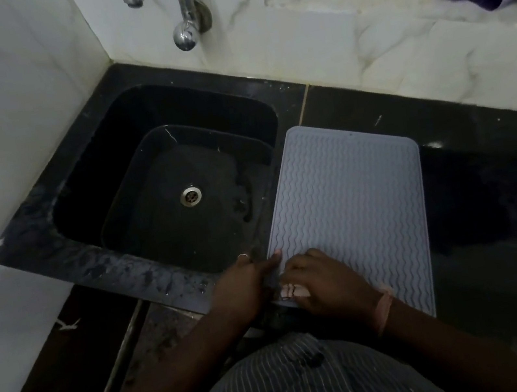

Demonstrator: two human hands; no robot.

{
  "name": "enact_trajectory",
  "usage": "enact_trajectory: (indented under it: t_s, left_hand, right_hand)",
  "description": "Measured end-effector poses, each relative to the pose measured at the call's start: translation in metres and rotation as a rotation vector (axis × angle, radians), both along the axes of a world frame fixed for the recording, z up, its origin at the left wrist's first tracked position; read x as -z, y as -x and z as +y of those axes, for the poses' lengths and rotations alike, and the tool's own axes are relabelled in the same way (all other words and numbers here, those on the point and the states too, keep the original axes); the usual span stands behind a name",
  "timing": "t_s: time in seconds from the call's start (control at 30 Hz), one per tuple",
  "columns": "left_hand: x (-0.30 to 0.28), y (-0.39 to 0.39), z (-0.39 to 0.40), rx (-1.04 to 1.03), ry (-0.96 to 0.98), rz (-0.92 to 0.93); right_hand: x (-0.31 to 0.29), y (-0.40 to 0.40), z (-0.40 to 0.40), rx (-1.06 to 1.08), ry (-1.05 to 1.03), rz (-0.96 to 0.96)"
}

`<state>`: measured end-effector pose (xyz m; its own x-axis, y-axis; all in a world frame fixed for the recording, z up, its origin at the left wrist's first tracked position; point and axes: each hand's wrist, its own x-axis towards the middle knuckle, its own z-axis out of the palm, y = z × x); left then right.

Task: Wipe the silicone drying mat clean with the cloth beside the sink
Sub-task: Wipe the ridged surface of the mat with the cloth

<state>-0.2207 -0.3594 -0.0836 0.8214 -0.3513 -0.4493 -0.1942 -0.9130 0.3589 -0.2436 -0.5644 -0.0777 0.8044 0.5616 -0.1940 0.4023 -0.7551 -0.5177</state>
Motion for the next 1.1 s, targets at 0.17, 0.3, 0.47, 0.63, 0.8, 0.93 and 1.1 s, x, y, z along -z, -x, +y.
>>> enact_trajectory:
  t_s: [0.17,0.3,0.47,0.63,0.8,0.93,1.1]
  left_hand:
    - [-0.003,-0.006,-0.002,0.05,-0.045,0.019]
    - [-0.005,-0.006,0.0,0.056,-0.045,0.023]
    - [-0.006,-0.007,-0.001,0.042,-0.041,0.011]
    - [-0.007,-0.007,0.0,0.059,-0.051,0.01]
    - [-0.005,-0.008,0.0,0.066,-0.073,0.044]
    - [-0.004,-0.009,0.0,0.064,-0.068,0.06]
    - [-0.003,-0.009,0.003,0.034,-0.019,0.039]
  right_hand:
    - [-0.003,-0.038,-0.008,0.069,-0.006,-0.028]
    - [-0.003,-0.058,-0.007,0.234,0.058,-0.099]
    - [-0.008,-0.017,0.017,0.217,0.045,-0.066]
    - [-0.006,-0.001,0.019,0.156,0.062,-0.051]
    - [-0.008,-0.05,0.003,0.276,0.101,-0.194]
    - [-0.011,-0.06,0.007,0.307,0.148,-0.199]
    - [-0.015,0.002,0.024,0.152,0.11,-0.065]
